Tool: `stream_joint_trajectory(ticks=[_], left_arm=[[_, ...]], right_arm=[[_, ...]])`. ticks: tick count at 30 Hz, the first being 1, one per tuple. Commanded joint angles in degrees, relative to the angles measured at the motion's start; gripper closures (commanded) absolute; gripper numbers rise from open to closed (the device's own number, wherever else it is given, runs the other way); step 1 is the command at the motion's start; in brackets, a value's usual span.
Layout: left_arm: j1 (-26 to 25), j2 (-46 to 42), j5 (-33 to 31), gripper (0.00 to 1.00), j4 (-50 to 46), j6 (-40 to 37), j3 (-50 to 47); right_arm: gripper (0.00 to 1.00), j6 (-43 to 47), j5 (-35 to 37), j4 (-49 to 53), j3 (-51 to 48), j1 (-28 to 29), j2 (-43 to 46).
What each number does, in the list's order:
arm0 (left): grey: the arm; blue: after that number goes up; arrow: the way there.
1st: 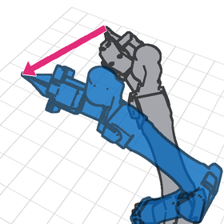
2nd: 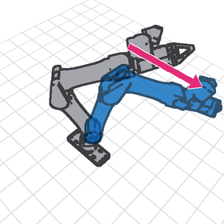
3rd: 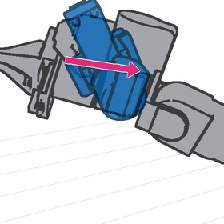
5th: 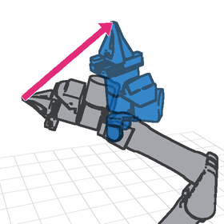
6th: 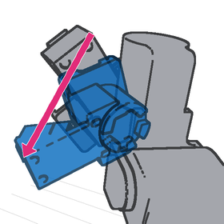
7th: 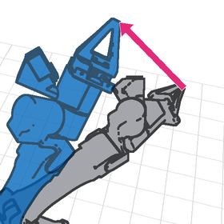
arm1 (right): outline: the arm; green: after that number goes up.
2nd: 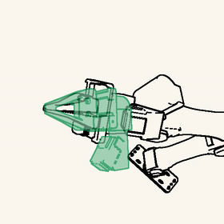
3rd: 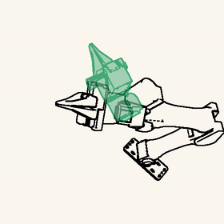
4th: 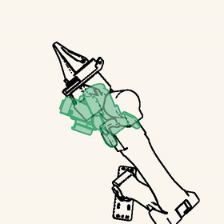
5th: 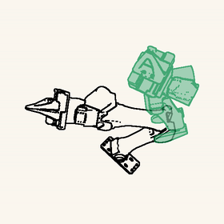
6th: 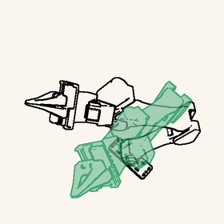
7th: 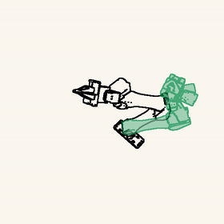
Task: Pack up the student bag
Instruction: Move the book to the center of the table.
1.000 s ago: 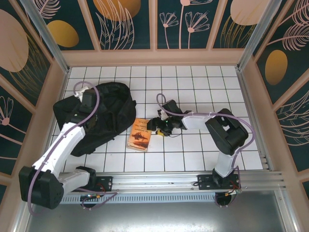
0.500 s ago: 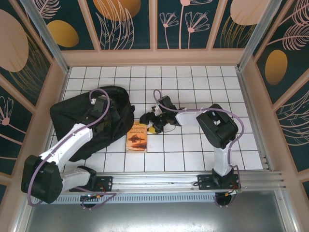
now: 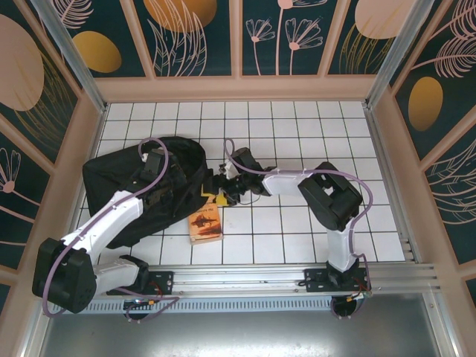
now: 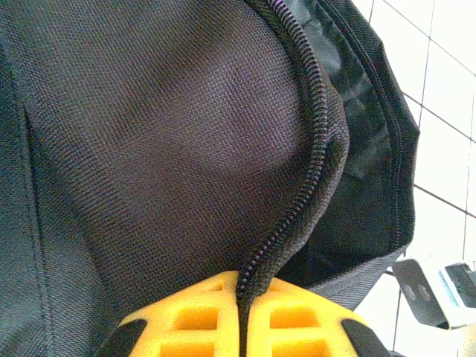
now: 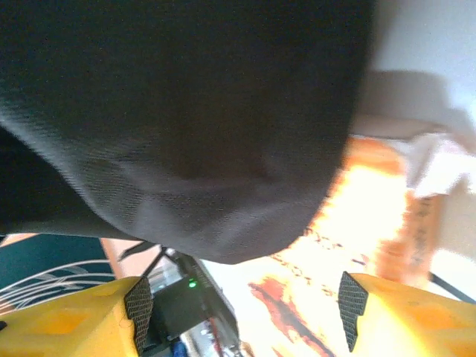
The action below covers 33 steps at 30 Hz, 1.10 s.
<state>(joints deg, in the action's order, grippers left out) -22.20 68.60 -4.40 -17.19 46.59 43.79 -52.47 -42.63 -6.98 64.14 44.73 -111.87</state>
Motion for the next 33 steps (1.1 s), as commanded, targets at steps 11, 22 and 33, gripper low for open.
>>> stream_joint_trajectory(ticks=[11, 22, 33], left_arm=[[6.9, 1.6, 0.9, 1.00, -1.3, -2.2, 4.2], [12.9, 6.0, 1.1, 1.00, -1.5, -1.5, 11.6], [14.6, 6.8, 1.4, 1.00, -1.5, -0.9, 14.9]], right_arm=[[0.27, 19.2, -3.4, 16.5, -13.2, 8.4, 17.5], [0.29, 22.3, 1.0, 19.4, -2.0, 17.8, 5.9], [0.27, 23.1, 26.2, 26.0, -0.2, 19.0, 4.4]])
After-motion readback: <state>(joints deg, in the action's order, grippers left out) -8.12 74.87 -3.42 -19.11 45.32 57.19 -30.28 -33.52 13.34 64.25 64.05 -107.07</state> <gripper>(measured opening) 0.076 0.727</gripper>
